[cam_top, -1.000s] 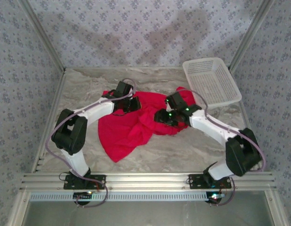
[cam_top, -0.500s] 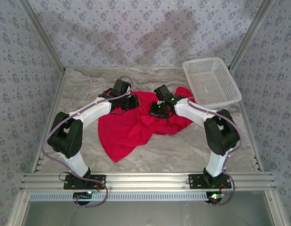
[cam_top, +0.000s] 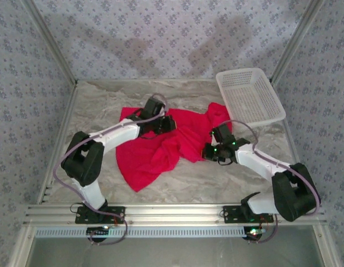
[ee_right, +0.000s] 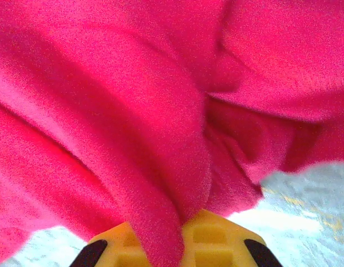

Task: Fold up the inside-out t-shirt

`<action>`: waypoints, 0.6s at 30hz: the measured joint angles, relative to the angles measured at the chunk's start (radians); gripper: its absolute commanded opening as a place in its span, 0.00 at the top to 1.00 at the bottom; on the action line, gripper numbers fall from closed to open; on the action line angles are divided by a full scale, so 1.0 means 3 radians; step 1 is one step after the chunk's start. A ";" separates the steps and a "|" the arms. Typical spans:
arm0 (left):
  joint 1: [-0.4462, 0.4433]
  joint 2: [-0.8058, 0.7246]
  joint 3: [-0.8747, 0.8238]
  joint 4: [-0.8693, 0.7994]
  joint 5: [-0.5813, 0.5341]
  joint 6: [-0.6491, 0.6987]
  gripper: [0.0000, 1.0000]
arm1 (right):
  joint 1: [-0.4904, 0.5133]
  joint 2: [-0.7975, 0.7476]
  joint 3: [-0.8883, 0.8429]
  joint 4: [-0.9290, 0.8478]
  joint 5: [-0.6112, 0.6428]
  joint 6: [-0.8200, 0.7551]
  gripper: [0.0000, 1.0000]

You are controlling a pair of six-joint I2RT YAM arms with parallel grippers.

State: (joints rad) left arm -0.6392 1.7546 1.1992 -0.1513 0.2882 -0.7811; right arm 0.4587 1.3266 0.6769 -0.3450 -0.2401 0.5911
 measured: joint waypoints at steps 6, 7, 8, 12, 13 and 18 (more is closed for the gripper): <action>-0.0317 0.0000 -0.0264 0.0315 -0.0027 -0.0225 1.00 | 0.0151 -0.0120 0.0083 -0.0257 0.0099 0.0058 0.62; -0.0328 -0.0001 -0.0289 0.0341 -0.0036 -0.0238 1.00 | 0.0181 -0.0207 0.0134 -0.0329 0.0125 0.0070 0.63; -0.0333 -0.0001 -0.0313 0.0355 -0.0052 -0.0248 1.00 | 0.0211 -0.0301 0.0186 -0.0387 0.0144 0.0074 0.65; -0.0329 -0.0056 -0.0394 0.0336 -0.0122 -0.0256 1.00 | 0.0305 -0.0515 0.0446 -0.0473 0.0195 0.0098 0.80; -0.0329 -0.0081 -0.0404 0.0332 -0.0137 -0.0254 1.00 | 0.0319 -0.0497 0.0505 -0.0473 0.0206 0.0088 0.78; -0.0329 -0.0251 -0.0416 0.0319 -0.0202 -0.0243 1.00 | 0.0407 0.0027 0.0849 -0.0429 0.0286 0.0022 0.64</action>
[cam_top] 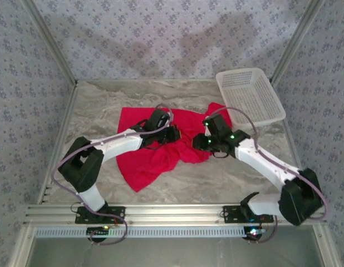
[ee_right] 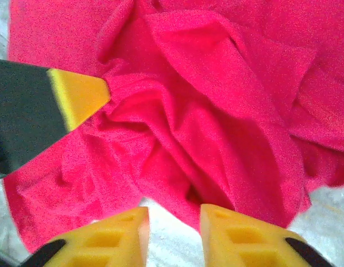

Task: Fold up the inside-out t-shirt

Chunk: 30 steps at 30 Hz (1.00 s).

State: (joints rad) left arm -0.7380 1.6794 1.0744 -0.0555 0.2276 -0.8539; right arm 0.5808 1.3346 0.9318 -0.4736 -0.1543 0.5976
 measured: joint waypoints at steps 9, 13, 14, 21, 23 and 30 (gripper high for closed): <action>0.0000 -0.0033 -0.0052 -0.0001 -0.0038 -0.0001 1.00 | 0.0095 0.0928 0.0523 0.0074 0.0134 -0.0151 0.69; 0.0001 -0.0033 -0.0060 -0.0004 -0.0038 0.0005 1.00 | 0.0095 0.1105 0.0669 0.0070 0.0184 -0.0195 1.00; 0.0006 -0.0034 -0.0060 -0.0004 -0.0038 0.0013 1.00 | 0.0095 0.1115 0.0690 0.0055 0.0195 -0.0209 1.00; 0.0153 -0.0039 -0.0048 -0.0039 0.0018 0.0092 1.00 | 0.0053 0.0810 0.1027 -0.0444 0.0237 -0.0252 1.00; 0.0210 -0.0039 0.0022 -0.0079 0.0071 0.0137 1.00 | 0.0005 0.0566 0.1133 -0.0565 0.0206 -0.0267 1.00; 0.0278 -0.0038 0.0383 -0.0229 0.0066 0.0243 1.00 | -0.0379 -0.0148 0.1310 -0.0710 -0.0074 -0.0276 1.00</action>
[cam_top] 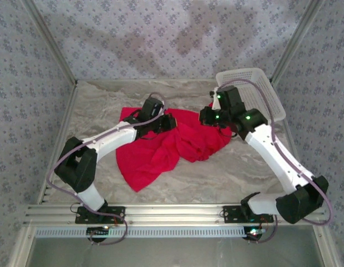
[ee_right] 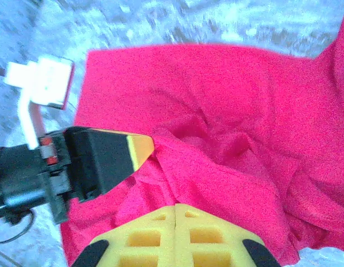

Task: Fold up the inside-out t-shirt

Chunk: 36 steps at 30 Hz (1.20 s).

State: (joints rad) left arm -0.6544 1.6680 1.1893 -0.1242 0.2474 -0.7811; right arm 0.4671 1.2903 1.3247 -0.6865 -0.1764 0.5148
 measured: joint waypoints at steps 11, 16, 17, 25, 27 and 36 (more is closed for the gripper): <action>0.0000 0.0000 0.0039 -0.0051 0.0025 0.0020 1.00 | 0.0280 0.0415 -0.0401 0.0106 0.0047 -0.0188 0.54; 0.0000 0.0000 0.0039 -0.0053 0.0025 0.0022 1.00 | 0.0490 0.0707 -0.0399 0.0173 0.0282 -0.0364 0.50; 0.0000 0.0000 0.0039 -0.0061 0.0025 0.0022 1.00 | 0.0497 0.0768 -0.0399 0.0179 0.0314 -0.0388 0.50; 0.0000 0.0000 0.0039 -0.0116 0.0025 0.0045 1.00 | 0.0502 0.1011 -0.0375 0.0158 0.0390 -0.0534 1.00; 0.0000 0.0000 0.0039 -0.0117 0.0025 0.0045 1.00 | 0.0492 0.1010 -0.0308 0.0114 0.0390 -0.0543 1.00; -0.0127 0.0000 0.0060 -0.0085 0.0024 0.0013 1.00 | -0.0034 0.0570 -0.0328 0.0020 0.0481 -0.0451 1.00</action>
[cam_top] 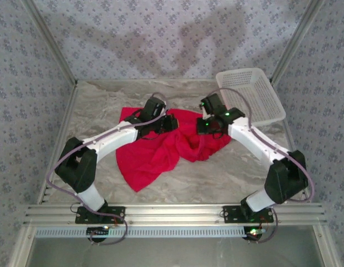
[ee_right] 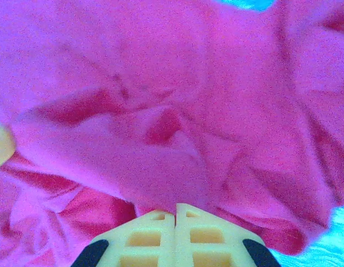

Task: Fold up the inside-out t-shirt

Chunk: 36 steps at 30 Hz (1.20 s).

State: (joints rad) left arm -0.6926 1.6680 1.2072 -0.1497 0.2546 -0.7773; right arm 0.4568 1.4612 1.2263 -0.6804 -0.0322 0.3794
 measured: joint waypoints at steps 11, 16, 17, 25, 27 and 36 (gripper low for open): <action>-0.0465 0.0360 0.0362 0.0309 0.0071 -0.0121 1.00 | -0.0543 -0.0594 -0.1169 0.0305 -0.0079 0.0327 0.79; -0.0401 0.0487 0.0398 0.0238 0.0036 -0.0120 1.00 | -0.0496 -0.0609 -0.1170 0.0267 -0.0017 0.0519 0.68; -0.0388 0.0488 0.0408 0.0237 0.0024 -0.0120 1.00 | -0.0463 -0.0626 -0.1170 0.0239 0.0003 0.0571 0.68; -0.0378 0.0488 0.0425 0.0238 0.0023 -0.0118 1.00 | 0.0121 -0.0758 -0.1136 0.0195 0.0023 0.1006 0.50; -0.0378 0.0488 0.0423 0.0238 0.0023 -0.0118 1.00 | 0.0173 -0.0633 -0.1082 0.0214 -0.0004 0.1096 0.47; -0.0376 0.0486 0.0394 0.0240 0.0022 -0.0120 1.00 | 0.0065 0.0141 -0.0894 0.0364 -0.0015 0.1363 0.48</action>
State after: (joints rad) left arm -0.8055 1.8137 1.3254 -0.0776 0.2611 -0.8131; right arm 0.4763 1.5036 0.9581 -0.5713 -0.0368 0.7883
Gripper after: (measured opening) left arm 0.038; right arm 0.550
